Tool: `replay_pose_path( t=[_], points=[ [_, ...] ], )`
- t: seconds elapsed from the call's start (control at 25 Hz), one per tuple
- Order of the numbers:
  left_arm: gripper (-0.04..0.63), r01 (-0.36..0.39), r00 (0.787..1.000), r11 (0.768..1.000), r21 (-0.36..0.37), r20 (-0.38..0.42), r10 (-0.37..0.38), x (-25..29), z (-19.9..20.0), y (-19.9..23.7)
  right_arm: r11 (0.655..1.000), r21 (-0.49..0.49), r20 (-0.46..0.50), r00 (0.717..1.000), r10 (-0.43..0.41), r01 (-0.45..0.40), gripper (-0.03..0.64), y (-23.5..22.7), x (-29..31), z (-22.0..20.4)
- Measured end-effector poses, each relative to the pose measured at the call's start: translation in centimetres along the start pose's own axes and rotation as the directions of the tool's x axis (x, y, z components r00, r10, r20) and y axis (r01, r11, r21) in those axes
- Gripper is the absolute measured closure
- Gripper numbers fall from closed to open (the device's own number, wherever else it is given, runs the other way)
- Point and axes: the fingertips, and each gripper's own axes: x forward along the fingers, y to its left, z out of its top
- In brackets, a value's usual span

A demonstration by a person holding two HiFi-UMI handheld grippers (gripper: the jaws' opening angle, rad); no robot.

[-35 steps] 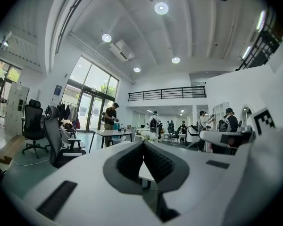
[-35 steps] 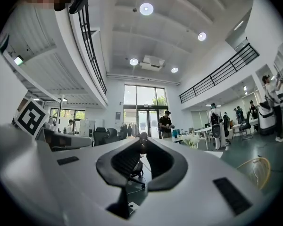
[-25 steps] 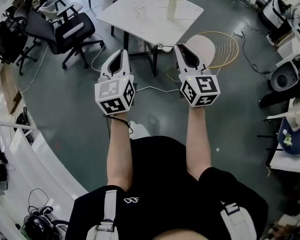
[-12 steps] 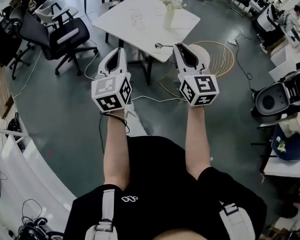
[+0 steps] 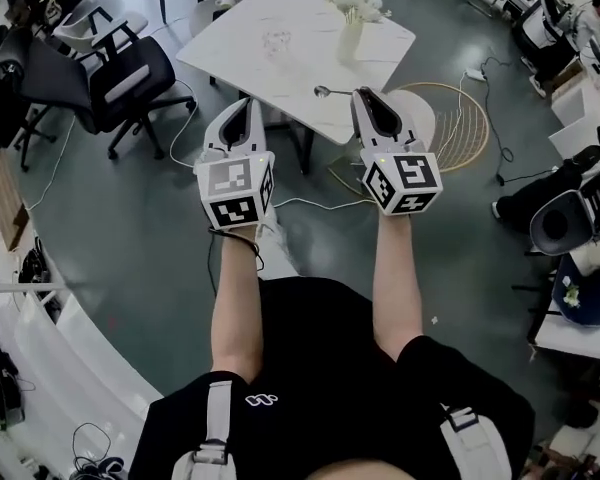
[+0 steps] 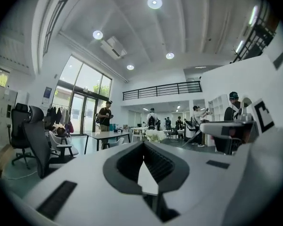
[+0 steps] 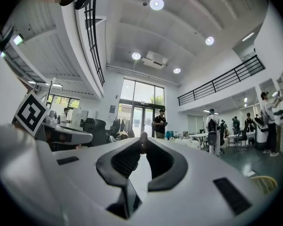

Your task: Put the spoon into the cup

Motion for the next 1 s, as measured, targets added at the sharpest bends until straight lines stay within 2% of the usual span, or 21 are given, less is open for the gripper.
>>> replay_pose_path(
  t=[0.08,0.24,0.56,0.72,1.0],
  points=[
    [0.580,0.014,0.999,1.000,-0.006,-0.041,-0.014,2.5,-0.8,1.1,1.000,0.006,-0.032,0.999,-0.011,0.011,0.571,-0.6,2.5,-1.5],
    [0.580,0.032,0.991,0.999,-0.027,-0.130,-0.035,7.9,-2.9,3.9,0.997,-0.049,-0.115,0.991,-0.062,0.057,0.571,-1.9,7.6,-4.5],
    [0.580,0.066,0.974,0.994,-0.089,-0.211,-0.083,18.4,-6.7,7.4,0.994,0.039,-0.192,0.977,-0.093,0.102,0.571,-6.1,15.9,-8.8],
    [0.580,0.051,0.969,0.991,-0.126,-0.234,-0.080,22.5,-8.0,10.4,0.993,0.039,-0.238,0.966,-0.100,0.113,0.571,-7.0,20.0,-10.8],
    [0.580,0.037,0.968,0.984,-0.173,-0.239,-0.078,27.5,-8.3,13.7,0.987,0.118,-0.256,0.964,-0.076,0.109,0.571,-8.0,26.4,-11.4]
  ],
)
